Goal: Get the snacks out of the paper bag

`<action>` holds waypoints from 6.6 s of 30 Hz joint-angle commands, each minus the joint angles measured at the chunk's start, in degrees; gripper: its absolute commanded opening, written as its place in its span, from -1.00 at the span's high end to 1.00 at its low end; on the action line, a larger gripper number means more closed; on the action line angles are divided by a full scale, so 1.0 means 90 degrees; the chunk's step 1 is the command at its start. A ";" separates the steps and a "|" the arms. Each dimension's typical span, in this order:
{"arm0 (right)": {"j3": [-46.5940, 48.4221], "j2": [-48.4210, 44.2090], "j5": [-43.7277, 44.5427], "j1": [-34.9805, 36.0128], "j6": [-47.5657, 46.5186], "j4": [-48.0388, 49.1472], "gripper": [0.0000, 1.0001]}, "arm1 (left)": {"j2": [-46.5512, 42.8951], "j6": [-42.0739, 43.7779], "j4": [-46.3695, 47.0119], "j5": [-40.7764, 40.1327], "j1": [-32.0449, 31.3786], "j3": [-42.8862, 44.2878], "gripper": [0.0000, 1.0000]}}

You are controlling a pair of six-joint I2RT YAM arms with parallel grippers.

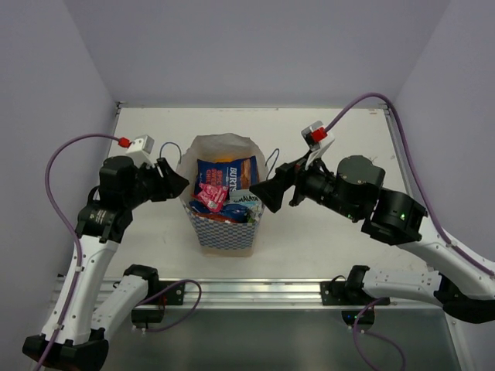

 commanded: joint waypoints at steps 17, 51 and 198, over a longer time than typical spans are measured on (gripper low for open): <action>-0.0213 -0.0260 0.0387 0.0035 -0.0170 0.0115 -0.98 | 0.0608 0.0189 0.0585 -0.0402 -0.0039 0.0310 1.00; -0.0633 -0.1188 0.0133 0.0035 -0.0863 -0.0090 -0.98 | 0.1449 0.2485 0.2411 -0.0343 -0.0010 0.0067 -0.11; 0.0362 0.3605 -0.1859 -0.0161 -0.1479 0.0828 -0.58 | 0.0316 0.3833 0.2382 0.0447 0.0029 0.0252 1.00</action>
